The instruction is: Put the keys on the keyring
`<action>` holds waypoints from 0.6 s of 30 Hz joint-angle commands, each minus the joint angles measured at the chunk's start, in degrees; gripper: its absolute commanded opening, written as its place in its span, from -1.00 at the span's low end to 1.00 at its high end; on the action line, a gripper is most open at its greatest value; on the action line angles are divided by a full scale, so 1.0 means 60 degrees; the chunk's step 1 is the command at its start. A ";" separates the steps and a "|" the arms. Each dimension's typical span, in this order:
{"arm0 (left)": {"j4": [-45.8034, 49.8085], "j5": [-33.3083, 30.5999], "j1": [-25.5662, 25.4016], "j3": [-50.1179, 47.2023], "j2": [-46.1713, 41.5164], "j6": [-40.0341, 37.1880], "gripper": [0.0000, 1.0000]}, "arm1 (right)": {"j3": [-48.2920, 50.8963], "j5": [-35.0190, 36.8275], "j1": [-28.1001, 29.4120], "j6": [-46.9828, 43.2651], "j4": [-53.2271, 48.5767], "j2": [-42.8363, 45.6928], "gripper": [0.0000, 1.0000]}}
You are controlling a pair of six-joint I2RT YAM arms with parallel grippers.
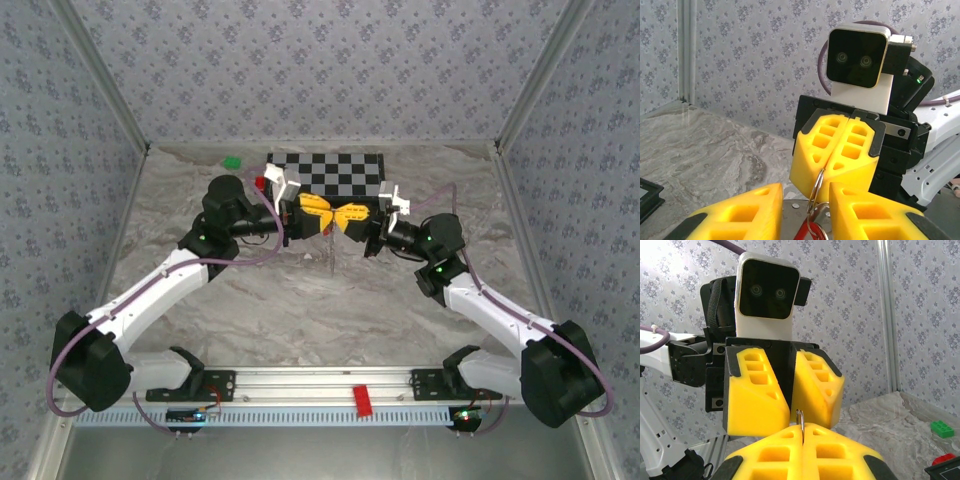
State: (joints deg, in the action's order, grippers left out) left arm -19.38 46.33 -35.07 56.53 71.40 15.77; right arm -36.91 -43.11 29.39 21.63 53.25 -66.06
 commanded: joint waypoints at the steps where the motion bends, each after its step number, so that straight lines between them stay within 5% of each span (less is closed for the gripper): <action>1: -0.0214 0.0402 0.0058 0.0264 0.0039 0.0055 -0.41 | -0.0204 0.0063 0.0022 0.0061 0.0616 0.0009 -1.00; 8: -0.0257 0.0533 0.0043 0.0290 0.0123 0.0115 -0.47 | -0.0191 0.0096 0.0031 0.0080 0.0624 0.0024 -1.00; 18: -0.0156 0.0503 0.0005 0.0383 0.0142 -0.0103 -1.00 | -0.0114 0.0119 0.0031 0.0068 0.0404 0.0009 -1.00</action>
State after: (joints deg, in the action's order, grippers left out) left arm -19.51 48.45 -34.87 56.53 72.20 15.92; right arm -36.91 -42.76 29.36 21.65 53.82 -66.06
